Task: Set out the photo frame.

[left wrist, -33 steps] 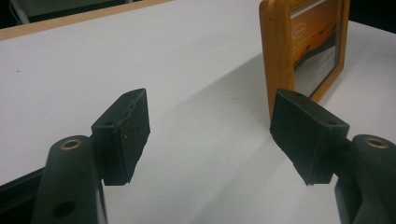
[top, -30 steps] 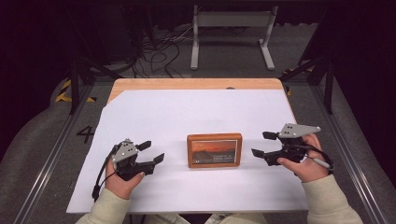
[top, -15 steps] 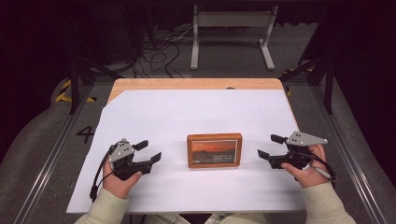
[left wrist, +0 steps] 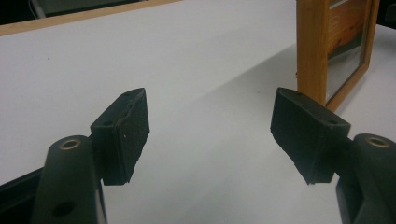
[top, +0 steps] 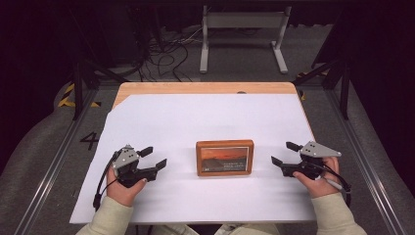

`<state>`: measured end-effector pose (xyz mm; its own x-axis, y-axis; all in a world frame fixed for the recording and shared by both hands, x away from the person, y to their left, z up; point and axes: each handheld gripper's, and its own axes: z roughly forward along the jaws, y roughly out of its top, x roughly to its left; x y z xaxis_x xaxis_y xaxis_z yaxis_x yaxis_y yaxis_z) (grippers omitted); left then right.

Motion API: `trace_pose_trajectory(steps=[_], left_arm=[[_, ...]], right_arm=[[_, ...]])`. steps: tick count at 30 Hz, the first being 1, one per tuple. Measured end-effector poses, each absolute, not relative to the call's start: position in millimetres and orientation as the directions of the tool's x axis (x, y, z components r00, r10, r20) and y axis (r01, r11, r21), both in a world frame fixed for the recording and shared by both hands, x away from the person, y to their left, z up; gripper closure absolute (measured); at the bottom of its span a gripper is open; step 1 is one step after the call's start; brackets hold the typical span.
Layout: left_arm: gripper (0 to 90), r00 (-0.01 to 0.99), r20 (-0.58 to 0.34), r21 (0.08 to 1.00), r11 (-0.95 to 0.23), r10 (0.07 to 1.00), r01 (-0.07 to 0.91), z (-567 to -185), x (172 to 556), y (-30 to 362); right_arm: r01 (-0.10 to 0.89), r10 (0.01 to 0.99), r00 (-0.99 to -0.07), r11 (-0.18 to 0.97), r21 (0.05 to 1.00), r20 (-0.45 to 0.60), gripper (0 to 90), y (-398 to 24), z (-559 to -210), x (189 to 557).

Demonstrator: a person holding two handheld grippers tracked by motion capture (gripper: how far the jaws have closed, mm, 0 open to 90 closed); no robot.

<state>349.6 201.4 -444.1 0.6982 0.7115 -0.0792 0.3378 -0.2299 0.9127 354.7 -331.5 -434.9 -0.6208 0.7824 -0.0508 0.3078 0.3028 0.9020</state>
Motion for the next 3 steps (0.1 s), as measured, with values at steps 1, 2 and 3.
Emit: trace_pose_trajectory(steps=[1, 2, 3], left_arm=[[28.5, 0.698, -0.079, 0.913, -0.229, 0.712, 0.337, -444.0, 349.5, 201.3], [28.4, 0.698, -0.079, 0.913, -0.229, 0.712, 0.337, -444.0, 349.4, 201.3], [28.4, 0.698, -0.082, 0.912, -0.228, 0.712, 0.340, -444.2, 349.2, 201.3]], right_arm=[[0.307, 0.782, -0.621, 0.302, 0.903, -0.051, 18.3, -331.4, -434.7, 354.6], [0.306, 0.783, -0.621, 0.301, 0.903, -0.050, 18.3, -331.4, -434.5, 354.6], [0.307, 0.783, -0.619, 0.301, 0.903, -0.051, 17.7, -331.6, -434.4, 354.6]])
